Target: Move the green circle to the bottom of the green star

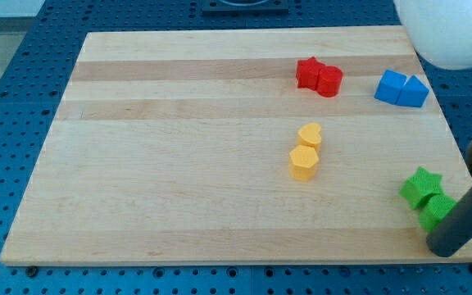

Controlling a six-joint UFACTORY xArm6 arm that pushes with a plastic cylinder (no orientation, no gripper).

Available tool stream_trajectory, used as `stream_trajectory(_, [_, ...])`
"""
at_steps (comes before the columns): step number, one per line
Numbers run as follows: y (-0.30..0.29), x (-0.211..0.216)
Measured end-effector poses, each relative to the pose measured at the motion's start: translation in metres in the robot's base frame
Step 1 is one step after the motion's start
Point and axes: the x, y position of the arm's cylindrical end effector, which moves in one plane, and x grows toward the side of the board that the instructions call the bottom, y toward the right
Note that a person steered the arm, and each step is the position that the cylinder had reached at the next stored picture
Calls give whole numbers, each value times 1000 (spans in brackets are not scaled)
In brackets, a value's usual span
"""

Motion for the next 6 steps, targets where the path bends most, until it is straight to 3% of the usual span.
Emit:
stream_trajectory(1, [-6, -18])
stream_trajectory(2, [-14, -95])
stream_trajectory(3, [-36, -141])
stream_trajectory(5, [-58, -74])
stream_trajectory(6, [-56, -6])
